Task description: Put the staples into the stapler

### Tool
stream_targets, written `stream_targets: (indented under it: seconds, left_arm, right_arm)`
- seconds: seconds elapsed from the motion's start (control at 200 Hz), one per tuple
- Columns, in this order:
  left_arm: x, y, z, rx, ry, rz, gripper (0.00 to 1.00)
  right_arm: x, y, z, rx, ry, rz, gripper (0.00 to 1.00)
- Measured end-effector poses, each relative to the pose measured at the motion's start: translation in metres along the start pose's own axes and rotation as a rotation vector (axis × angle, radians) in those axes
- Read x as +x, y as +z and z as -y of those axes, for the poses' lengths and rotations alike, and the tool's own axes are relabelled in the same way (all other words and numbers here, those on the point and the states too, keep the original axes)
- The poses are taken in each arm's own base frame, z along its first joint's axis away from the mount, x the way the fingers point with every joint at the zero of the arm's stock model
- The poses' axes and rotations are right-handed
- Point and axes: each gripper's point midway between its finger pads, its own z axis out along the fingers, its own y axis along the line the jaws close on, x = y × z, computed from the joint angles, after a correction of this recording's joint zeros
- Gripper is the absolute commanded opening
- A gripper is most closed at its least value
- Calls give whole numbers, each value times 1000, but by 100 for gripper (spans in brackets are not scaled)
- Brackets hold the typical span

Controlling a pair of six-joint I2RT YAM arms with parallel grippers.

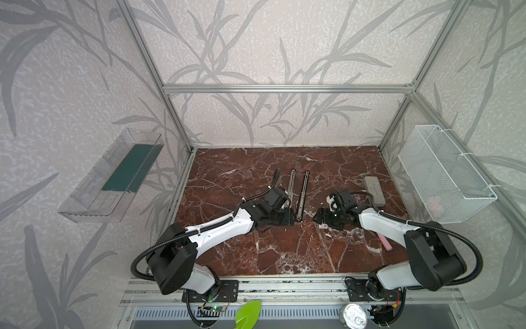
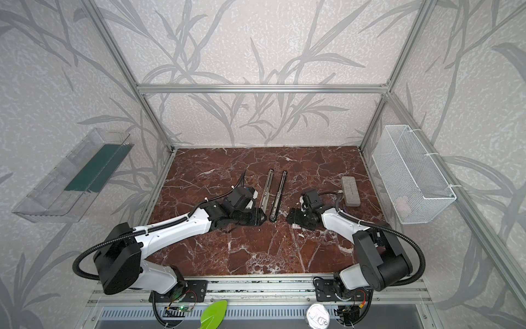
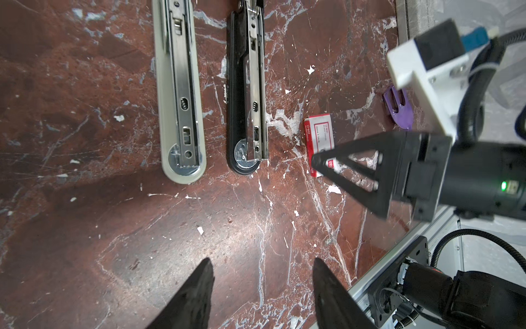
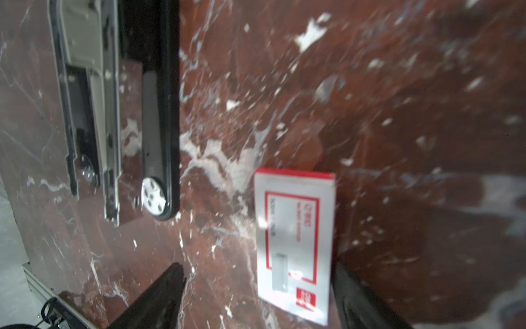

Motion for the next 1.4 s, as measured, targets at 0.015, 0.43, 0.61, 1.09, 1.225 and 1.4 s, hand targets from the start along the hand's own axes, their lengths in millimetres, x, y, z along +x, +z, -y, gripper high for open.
stream_targets:
  seconds: [0.015, 0.43, 0.61, 1.09, 1.225, 1.4]
  left_arm:
    - [0, 0, 0, 0, 0, 0, 57]
    - [4, 3, -5, -8, -9, -5, 57]
    - [14, 2, -15, -25, -25, -17, 57]
    - [12, 19, 2, -6, -29, -35, 59]
    - [8, 35, 20, 4, -20, -49, 59]
    - [-1, 57, 42, 10, -27, -56, 59]
  right_arm:
    - [3, 0, -1, -3, -2, -3, 83]
    - [-2, 14, -30, -64, -17, -1, 83]
    - [-14, 22, -41, -90, -26, 13, 82]
    - [-43, -33, -55, -149, -84, 166, 81]
    - [-55, -56, -34, -138, -36, 247, 81]
    - [-54, -68, 1, -95, 50, 281, 81]
